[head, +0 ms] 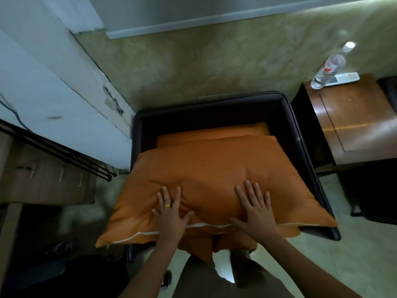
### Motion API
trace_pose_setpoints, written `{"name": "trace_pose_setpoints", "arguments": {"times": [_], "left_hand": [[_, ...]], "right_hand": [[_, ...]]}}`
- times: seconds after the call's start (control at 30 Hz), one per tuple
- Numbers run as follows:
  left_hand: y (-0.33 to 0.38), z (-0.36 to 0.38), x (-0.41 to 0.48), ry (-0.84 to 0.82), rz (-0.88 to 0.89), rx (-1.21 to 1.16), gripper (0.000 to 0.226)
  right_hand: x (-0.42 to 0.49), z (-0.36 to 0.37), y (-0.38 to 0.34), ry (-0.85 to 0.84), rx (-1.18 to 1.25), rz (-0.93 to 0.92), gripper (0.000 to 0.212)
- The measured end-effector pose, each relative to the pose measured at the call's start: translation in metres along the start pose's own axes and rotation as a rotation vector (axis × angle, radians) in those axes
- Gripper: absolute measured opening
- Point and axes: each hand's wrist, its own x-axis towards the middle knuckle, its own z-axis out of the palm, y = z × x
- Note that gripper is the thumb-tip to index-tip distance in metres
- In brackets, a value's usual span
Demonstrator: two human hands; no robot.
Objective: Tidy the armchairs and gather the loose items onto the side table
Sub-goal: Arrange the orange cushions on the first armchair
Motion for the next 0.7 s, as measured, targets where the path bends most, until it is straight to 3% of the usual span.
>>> {"name": "trace_pose_setpoints", "arguments": {"times": [0.3, 0.57, 0.7], "left_hand": [[0.002, -0.025, 0.071, 0.006, 0.118, -0.061, 0.097], [-0.004, -0.035, 0.127, -0.059, 0.108, -0.139, 0.098], [0.014, -0.041, 0.152, -0.005, 0.125, -0.136, 0.096]], "right_hand": [[0.056, -0.012, -0.015, 0.063, -0.046, 0.071, 0.102], [0.116, -0.025, -0.023, 0.072, -0.073, 0.011, 0.101], [0.149, -0.031, -0.001, 0.073, -0.037, -0.006, 0.102]]}}
